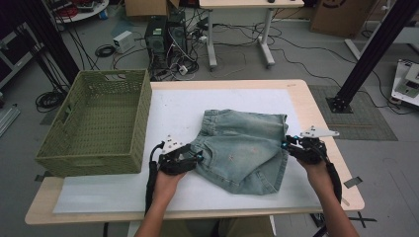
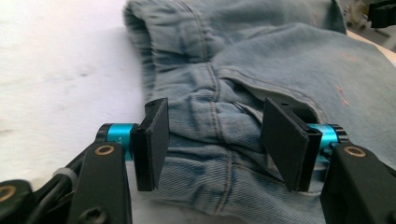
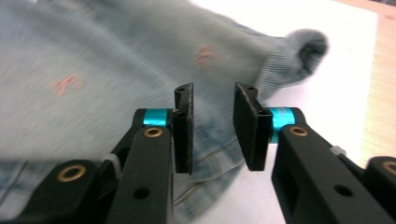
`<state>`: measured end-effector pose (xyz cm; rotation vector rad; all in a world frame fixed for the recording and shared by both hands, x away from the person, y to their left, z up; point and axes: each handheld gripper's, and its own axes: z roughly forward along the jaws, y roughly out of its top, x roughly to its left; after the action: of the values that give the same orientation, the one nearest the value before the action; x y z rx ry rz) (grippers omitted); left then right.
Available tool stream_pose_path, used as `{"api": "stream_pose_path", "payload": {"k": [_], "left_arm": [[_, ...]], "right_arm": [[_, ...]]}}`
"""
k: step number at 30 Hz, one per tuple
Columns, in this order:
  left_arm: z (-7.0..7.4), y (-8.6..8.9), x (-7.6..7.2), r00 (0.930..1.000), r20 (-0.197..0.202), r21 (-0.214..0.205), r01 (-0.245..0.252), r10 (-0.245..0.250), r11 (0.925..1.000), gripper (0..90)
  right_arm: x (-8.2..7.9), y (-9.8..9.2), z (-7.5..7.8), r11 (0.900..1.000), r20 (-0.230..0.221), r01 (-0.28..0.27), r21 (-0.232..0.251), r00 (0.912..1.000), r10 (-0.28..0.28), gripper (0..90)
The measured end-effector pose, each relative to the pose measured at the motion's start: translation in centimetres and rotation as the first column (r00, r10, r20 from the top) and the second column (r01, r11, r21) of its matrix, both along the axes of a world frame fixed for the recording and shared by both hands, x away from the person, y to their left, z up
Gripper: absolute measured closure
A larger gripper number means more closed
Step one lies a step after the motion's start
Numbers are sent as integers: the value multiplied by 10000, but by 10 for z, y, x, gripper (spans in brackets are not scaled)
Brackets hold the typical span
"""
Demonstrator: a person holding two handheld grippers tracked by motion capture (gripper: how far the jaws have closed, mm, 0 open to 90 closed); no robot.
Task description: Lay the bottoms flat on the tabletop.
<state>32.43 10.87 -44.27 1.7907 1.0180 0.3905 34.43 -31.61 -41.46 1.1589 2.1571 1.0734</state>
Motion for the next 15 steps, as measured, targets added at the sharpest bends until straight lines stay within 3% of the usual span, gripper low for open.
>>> {"api": "stream_pose_path", "payload": {"k": [2,4,6,9,12,15], "left_arm": [[-2,-3,2,9999,-139,257,81,-78,9996,472],[-3,-7,3,9997,-255,748,-34,53,9972,598],[-3,-10,3,9996,-72,952,-266,274,9951,744],[1,-9,3,9965,338,1078,-794,762,9910,822],[5,-2,8,9868,601,1141,-1564,1504,9811,838],[9,6,15,9694,860,1289,-2398,2301,9622,863]], "right_arm": [[-6,5,-1,9994,56,-318,-105,9995,319,697],[-9,8,-1,9992,-24,-404,9,9992,404,690],[-10,10,-3,9985,-86,-551,59,9984,551,682],[-11,12,-7,9971,-203,-762,84,9969,764,667],[-12,15,-11,9939,-366,-1091,156,9933,1096,628],[-17,22,-12,9851,-323,-1698,269,9848,1707,593]]}}
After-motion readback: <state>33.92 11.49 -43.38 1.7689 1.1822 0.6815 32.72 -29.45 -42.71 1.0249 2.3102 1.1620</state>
